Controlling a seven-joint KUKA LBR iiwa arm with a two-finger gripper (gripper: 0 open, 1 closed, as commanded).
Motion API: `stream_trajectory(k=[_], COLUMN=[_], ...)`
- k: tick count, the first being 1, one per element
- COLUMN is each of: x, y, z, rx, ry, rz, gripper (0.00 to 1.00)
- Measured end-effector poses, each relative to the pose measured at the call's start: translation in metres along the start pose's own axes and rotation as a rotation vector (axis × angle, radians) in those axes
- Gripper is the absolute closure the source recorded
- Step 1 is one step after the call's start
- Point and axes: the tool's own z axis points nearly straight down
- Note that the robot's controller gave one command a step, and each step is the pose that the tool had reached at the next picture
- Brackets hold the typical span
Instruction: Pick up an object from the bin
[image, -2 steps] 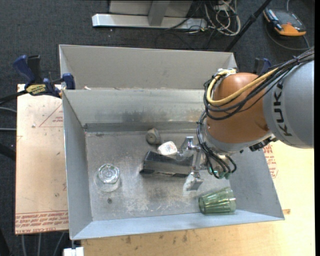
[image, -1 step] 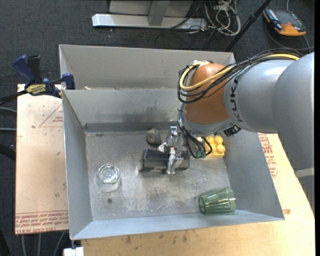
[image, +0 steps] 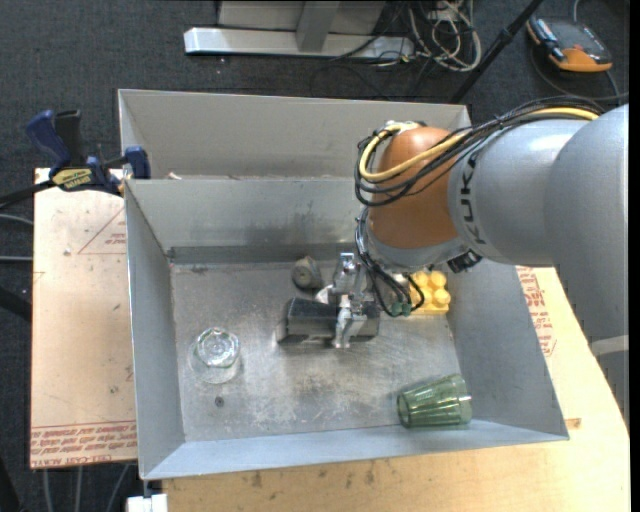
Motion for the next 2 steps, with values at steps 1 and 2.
stream_trajectory(k=[1,2], x=[0.012,0.016], y=[0.006,-0.001], z=[-0.029,-0.147], rx=[0.002,0.003], ry=[-0.016,-0.017], rz=[-0.012,-0.024], gripper=[1.0,1.0])
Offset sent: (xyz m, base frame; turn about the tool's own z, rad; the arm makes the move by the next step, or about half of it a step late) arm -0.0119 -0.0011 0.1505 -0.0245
